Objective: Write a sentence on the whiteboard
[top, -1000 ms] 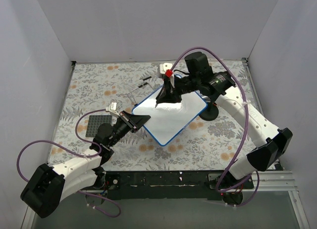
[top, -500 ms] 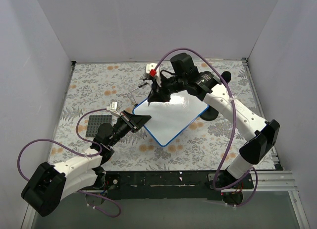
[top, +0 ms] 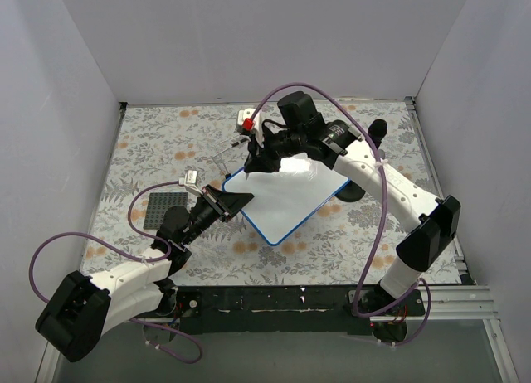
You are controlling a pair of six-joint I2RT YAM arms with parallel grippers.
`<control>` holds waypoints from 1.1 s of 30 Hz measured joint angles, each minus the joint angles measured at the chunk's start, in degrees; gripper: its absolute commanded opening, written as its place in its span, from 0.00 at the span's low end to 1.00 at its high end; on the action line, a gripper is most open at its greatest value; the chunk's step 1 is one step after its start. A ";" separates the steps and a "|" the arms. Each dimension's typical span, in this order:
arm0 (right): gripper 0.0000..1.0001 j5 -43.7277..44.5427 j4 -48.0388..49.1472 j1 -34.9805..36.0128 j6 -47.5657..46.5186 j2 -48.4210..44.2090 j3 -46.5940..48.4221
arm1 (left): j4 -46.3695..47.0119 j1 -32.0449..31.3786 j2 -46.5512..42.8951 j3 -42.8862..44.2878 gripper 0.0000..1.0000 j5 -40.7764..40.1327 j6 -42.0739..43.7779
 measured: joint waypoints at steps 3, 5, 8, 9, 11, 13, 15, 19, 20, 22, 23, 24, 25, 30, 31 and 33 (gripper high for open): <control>0.01 0.24 0.22 0.15 0.00 0.59 0.09 | 0.28 0.00 0.00 0.00 0.00 0.17 0.00; 0.01 0.31 0.33 0.22 0.00 1.05 0.11 | 0.39 0.00 0.00 0.09 0.00 0.31 0.00; 0.01 0.39 0.37 0.26 0.15 1.57 0.57 | 0.24 0.00 0.02 0.13 0.00 0.42 -0.02; 0.01 0.42 0.37 0.26 0.17 1.70 0.76 | 0.31 0.00 0.02 0.13 0.00 0.46 -0.02; 0.01 0.46 0.42 0.26 0.17 1.73 0.87 | 0.33 0.00 0.02 0.20 0.00 0.59 -0.02; 0.01 0.46 0.42 0.26 0.20 1.73 0.87 | 0.31 0.00 0.02 0.20 0.00 0.63 -0.02; 0.01 0.52 0.42 0.26 0.17 1.73 0.87 | 0.28 0.00 0.02 0.22 0.00 0.63 -0.02; 0.01 0.83 0.42 0.26 -0.02 1.66 0.79 | 0.26 0.00 0.02 0.20 0.00 0.63 -0.02; 0.01 0.85 0.55 0.26 -0.07 1.55 0.59 | 0.24 0.00 0.02 0.22 0.00 0.63 -0.02; 0.01 0.96 0.66 0.26 -0.11 1.20 0.22 | 0.17 0.00 0.02 0.22 0.00 0.61 -0.02; 0.01 1.03 0.90 0.26 -0.15 0.94 -0.20 | 0.17 0.00 0.02 0.22 0.00 0.63 -0.02; 0.01 1.09 0.96 0.26 -0.26 0.57 -0.72 | 0.15 0.00 0.02 0.22 0.00 0.63 -0.02; 0.01 1.25 1.03 0.26 -0.33 0.13 -1.27 | 0.13 0.00 0.02 0.22 0.00 0.63 -0.02; 0.01 1.95 0.92 0.26 -1.09 -2.25 -3.76 | 0.11 0.00 -0.20 0.22 0.00 0.61 -0.02; 0.01 2.05 1.01 0.26 -1.20 -2.71 -4.24 | 0.15 0.00 -0.28 0.22 0.00 0.61 -0.02; 0.01 2.43 0.85 0.26 -1.38 -3.39 -4.90 | 0.13 0.00 -0.39 0.22 0.00 0.61 0.00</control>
